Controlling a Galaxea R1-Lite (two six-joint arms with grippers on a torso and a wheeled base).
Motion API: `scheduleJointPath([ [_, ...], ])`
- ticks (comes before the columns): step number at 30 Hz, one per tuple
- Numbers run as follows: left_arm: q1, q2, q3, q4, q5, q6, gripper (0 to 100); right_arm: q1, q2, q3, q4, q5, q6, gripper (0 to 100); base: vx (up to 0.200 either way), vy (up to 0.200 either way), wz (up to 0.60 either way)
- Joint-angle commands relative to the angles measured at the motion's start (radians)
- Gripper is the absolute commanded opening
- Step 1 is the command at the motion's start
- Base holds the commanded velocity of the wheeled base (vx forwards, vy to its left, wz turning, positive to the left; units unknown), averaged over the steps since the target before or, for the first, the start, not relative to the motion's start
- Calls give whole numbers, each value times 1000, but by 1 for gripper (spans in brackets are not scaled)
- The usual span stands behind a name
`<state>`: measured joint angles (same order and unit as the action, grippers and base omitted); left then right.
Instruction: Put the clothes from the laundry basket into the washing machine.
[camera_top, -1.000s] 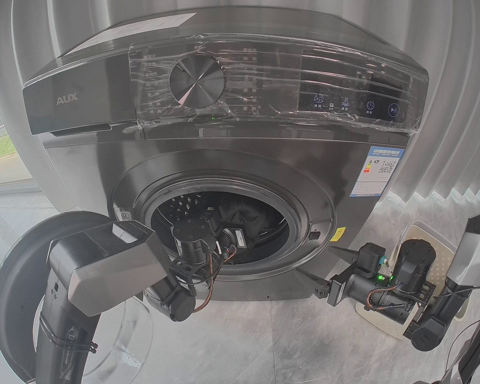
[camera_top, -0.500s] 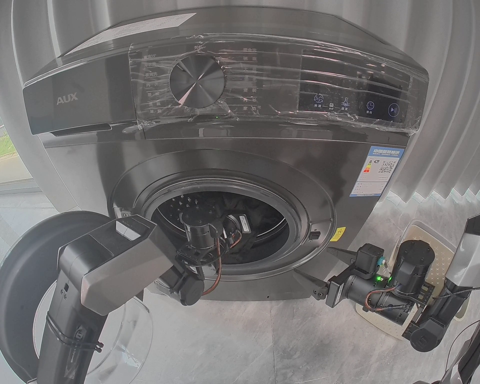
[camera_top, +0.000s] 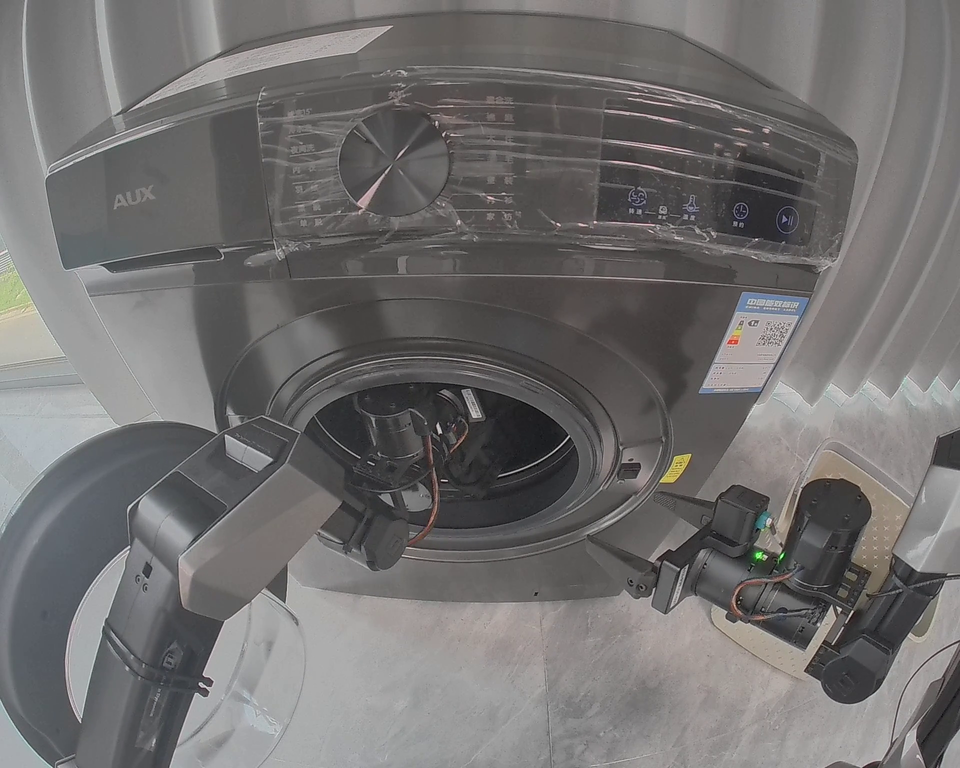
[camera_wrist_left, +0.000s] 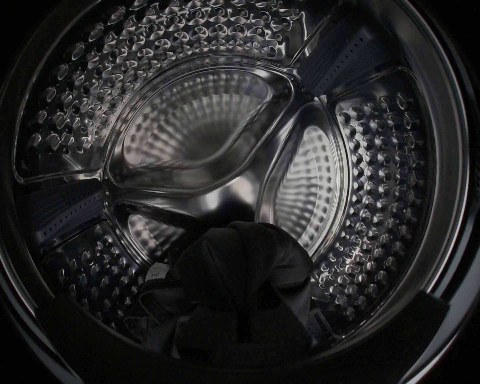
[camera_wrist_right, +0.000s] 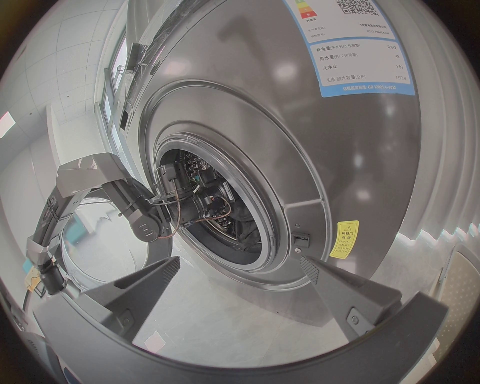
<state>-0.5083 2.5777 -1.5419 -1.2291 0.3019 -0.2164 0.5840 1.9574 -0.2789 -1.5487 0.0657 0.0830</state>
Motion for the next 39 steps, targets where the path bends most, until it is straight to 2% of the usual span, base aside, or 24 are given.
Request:
scheduleJointPath([
  [1, 14, 35, -98, 34, 20, 2, 0, 0, -2, 0, -1, 0, 0, 100, 0, 0, 0],
  [13, 48, 47, -182, 63, 36, 3, 0, 0, 0, 0, -1, 0, 0, 100, 0, 0, 0],
  [28, 70, 45, -184, 68, 39, 3, 0, 2, 6, 1, -1, 0, 0, 100, 0, 0, 0],
  [29, 68, 45, -184, 68, 40, 3, 100, 2, 6, 1, -1, 0, 0, 100, 0, 0, 0],
  [35, 60, 47, -184, 62, 39, 2, 100, 7, 6, 3, -1, 0, 0, 100, 0, 0, 0],
  [39, 33, 39, -124, 57, 39, 2, 100, 5, 5, 0, -1, 0, 0, 100, 0, 0, 0],
])
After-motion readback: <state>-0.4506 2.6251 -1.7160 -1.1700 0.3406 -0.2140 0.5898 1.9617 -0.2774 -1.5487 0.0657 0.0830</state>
